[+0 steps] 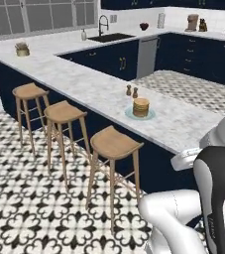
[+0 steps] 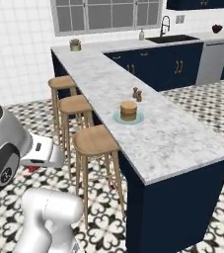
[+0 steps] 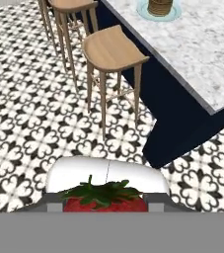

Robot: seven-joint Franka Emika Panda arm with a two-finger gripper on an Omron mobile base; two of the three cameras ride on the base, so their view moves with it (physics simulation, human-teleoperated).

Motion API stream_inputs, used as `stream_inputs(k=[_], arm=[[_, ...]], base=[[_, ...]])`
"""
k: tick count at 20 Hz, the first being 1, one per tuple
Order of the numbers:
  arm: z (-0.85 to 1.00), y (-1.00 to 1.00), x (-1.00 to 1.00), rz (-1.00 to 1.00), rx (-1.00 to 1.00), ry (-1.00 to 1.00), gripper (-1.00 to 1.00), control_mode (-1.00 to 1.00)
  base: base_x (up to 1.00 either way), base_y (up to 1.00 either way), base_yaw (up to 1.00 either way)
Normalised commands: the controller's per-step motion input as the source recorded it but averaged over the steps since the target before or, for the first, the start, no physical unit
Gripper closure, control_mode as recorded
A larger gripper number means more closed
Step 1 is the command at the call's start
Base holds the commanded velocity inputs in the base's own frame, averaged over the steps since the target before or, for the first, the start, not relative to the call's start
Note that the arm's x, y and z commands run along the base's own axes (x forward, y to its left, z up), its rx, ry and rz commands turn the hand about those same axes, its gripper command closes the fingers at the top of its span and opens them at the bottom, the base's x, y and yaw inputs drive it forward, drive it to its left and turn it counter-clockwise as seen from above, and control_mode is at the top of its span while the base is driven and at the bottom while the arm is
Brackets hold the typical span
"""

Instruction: Take the strawberry from the fridge and place it on top of the pancake, located on the dining counter.

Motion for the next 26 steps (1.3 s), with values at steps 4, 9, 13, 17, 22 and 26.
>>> stream_inputs(k=[4,9,13,17,22,26], arm=[[0.00,0.00,0.00,0.00,0.00,0.00,1.00,1.00],[0.00,0.00,0.00,0.00,0.00,0.00,1.00,1.00],[0.00,0.00,0.00,0.00,0.00,0.00,1.00,1.00],[0.00,0.00,0.00,0.00,0.00,0.00,1.00,1.00],[0.00,0.00,0.00,0.00,0.00,0.00,1.00,1.00],[0.00,0.00,0.00,0.00,0.00,0.00,1.00,1.00]], base=[[0.50,0.98,-0.57],[0.45,0.69,-0.57],[0.53,0.19,-0.46],[0.41,-0.03,-0.15],[0.93,-0.01,0.06],[0.98,-0.04,0.13]])
